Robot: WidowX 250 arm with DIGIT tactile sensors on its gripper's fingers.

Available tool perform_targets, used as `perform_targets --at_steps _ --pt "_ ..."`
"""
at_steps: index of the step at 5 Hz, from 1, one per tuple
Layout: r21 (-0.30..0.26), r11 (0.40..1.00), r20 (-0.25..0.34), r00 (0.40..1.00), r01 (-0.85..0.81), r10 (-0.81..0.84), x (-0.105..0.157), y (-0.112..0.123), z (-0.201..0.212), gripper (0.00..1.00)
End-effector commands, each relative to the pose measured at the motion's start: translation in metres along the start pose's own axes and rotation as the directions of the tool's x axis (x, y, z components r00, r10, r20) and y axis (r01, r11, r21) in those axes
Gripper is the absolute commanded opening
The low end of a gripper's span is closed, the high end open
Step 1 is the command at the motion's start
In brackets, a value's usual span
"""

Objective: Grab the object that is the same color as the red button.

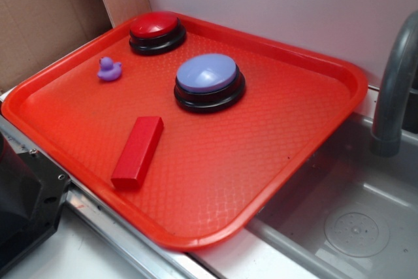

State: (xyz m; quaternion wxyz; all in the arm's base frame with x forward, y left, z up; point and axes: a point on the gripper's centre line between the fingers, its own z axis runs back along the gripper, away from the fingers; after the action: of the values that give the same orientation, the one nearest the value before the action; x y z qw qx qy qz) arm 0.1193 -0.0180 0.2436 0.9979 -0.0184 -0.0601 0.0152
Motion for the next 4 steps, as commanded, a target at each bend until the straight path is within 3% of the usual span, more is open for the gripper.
perform_targets --at_steps 1,2,4 --pt "0.000 1.000 0.000 1.000 0.000 0.000 0.000 0.000 0.000 1.00" --pt "-0.076 0.996 -0.041 0.998 -0.046 0.043 -0.008 0.002 -0.049 1.00" --pt "-0.089 0.970 -0.061 0.974 -0.224 0.219 0.033 -0.032 -0.157 1.00"
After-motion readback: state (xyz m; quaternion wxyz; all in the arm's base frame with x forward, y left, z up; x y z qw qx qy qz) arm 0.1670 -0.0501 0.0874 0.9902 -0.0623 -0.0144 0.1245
